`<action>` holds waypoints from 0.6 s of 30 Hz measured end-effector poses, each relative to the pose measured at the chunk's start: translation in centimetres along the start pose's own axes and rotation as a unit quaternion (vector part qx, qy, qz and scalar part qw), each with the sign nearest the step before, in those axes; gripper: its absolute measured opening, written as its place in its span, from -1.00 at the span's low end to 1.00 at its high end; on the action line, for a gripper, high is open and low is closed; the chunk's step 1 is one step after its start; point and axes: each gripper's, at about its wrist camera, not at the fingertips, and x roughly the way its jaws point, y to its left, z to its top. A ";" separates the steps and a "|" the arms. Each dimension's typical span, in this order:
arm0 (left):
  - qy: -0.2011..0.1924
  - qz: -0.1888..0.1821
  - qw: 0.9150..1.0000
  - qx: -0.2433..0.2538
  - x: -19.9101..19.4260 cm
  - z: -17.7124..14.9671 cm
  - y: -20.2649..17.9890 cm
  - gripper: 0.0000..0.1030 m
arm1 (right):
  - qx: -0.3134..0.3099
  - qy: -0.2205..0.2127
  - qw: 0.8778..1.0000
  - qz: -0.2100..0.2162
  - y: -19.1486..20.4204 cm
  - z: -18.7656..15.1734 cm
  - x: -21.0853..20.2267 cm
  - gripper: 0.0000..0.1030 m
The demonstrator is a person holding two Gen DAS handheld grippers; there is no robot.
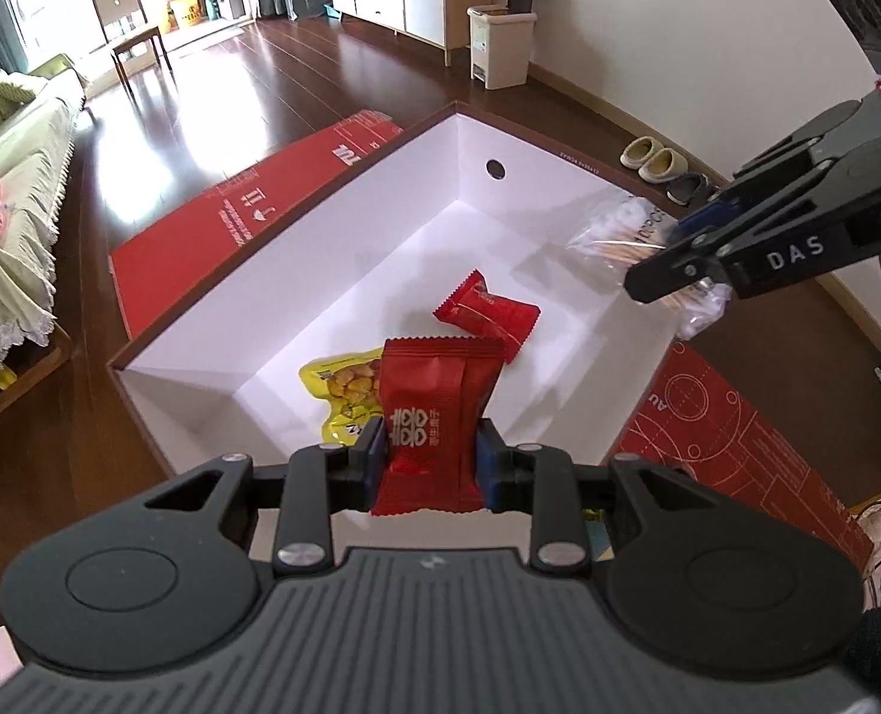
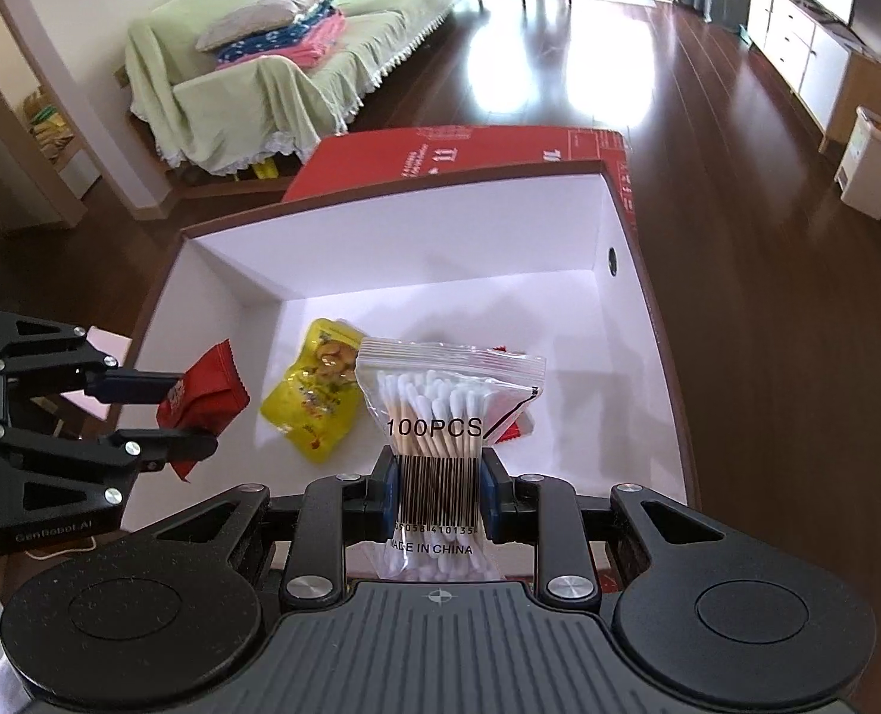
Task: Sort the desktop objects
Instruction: 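Carry the swab bag with the right tool while the left tool carries the red packet into the box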
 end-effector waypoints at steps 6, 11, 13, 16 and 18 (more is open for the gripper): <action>0.015 -0.008 1.000 -0.005 2.3 0.5 0.4 -0.49 | 0.006 0.015 1.000 -0.014 -1.0 0.5 1.5 -0.51; 0.025 -0.015 1.000 -0.011 4.1 0.7 0.6 -0.49 | -0.001 0.029 0.999 -0.029 -1.6 0.5 2.7 -0.51; 0.029 -0.017 0.999 -0.012 4.7 0.8 0.6 -0.49 | -0.006 0.033 0.999 -0.030 -1.7 0.6 3.2 -0.51; 0.036 -0.022 0.999 -0.019 5.6 0.7 0.7 -0.49 | -0.014 0.042 0.998 -0.034 -1.8 0.6 4.0 -0.51; 0.041 -0.024 0.999 -0.022 6.2 0.7 0.7 -0.49 | -0.017 0.048 0.998 -0.036 -1.9 0.6 4.5 -0.51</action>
